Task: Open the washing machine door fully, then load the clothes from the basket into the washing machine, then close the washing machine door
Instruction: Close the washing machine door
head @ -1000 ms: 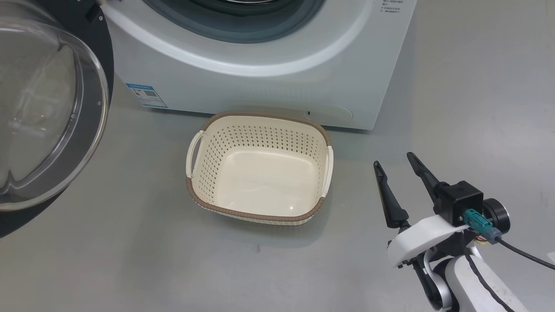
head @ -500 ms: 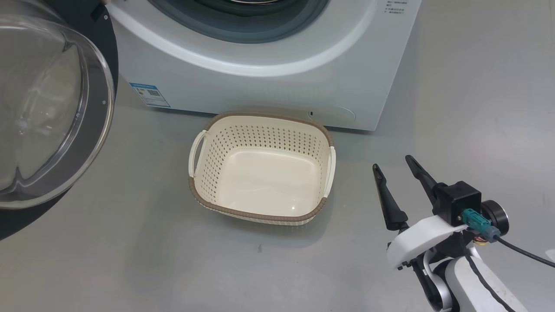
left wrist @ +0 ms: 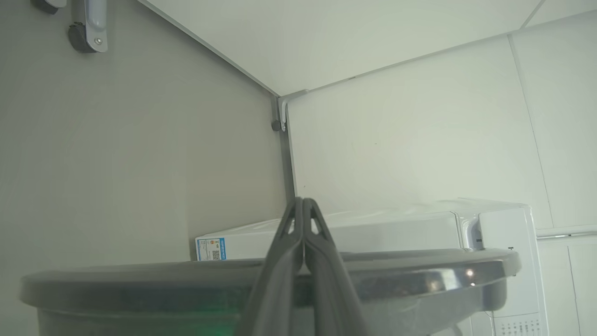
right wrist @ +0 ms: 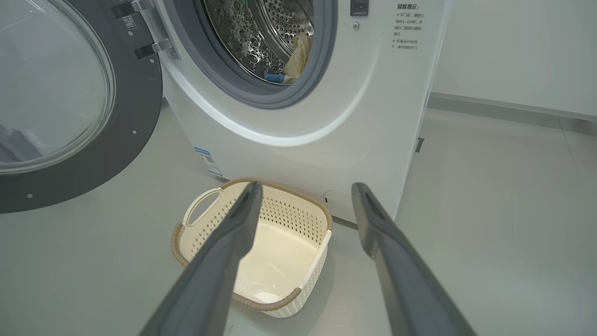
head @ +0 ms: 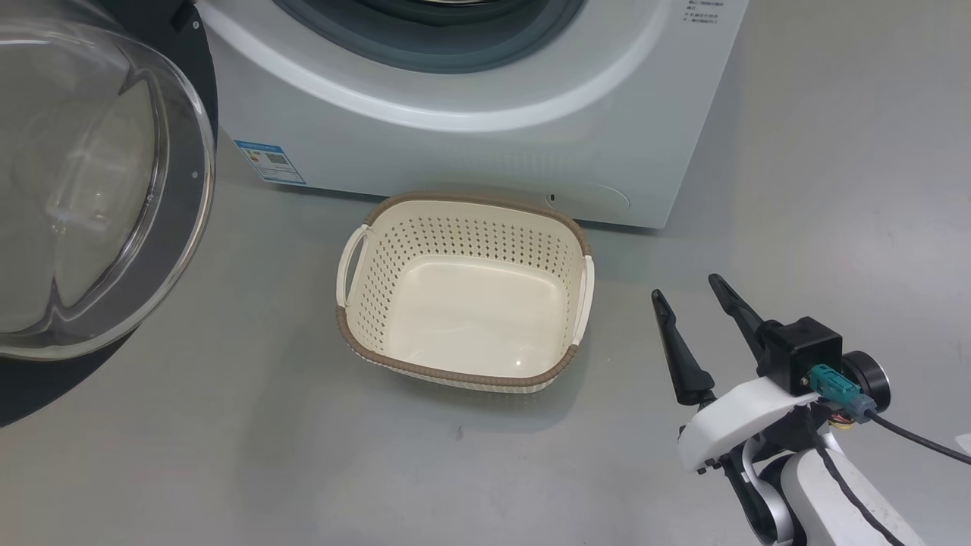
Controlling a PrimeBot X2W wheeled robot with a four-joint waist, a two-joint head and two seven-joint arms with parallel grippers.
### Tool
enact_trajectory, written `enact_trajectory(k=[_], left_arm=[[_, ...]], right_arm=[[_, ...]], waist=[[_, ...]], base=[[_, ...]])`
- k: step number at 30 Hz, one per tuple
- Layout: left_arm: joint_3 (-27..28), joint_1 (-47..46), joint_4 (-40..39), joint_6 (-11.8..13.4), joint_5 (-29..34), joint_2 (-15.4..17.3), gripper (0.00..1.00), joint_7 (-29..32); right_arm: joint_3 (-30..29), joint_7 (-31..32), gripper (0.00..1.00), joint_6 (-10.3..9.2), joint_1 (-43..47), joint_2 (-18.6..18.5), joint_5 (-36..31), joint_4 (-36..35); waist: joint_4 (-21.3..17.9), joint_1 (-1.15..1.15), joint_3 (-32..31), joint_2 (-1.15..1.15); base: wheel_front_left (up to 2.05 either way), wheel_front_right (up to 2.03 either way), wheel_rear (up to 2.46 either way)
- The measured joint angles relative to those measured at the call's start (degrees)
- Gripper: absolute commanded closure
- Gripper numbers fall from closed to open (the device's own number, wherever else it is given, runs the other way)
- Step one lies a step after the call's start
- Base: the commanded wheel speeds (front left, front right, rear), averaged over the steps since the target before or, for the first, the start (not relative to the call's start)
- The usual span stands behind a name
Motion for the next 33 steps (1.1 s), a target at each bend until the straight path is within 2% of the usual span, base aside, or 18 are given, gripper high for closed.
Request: enact_trajectory(k=[24, 33], left_arm=[[-1.0, 0.9, 0.9, -1.2, -5.5, 0.3, 1.0, 14.1], [-2.1, 1.9, 0.5, -1.2, -7.3, -0.1, 1.0, 21.5]], right_arm=[[0.0, -0.1, 0.0, 0.41, 0.0, 0.2, 1.0, 0.3], [-0.1, -0.6, 0.0, 0.4, 0.2, 0.6, 1.3, 0.5]], waist=[[0.3, 0.0, -1.0, 0.0], [0.1, 0.0, -1.3, 0.0]], base=[[0.0, 0.0, 0.0], [0.0, 0.0, 0.0]])
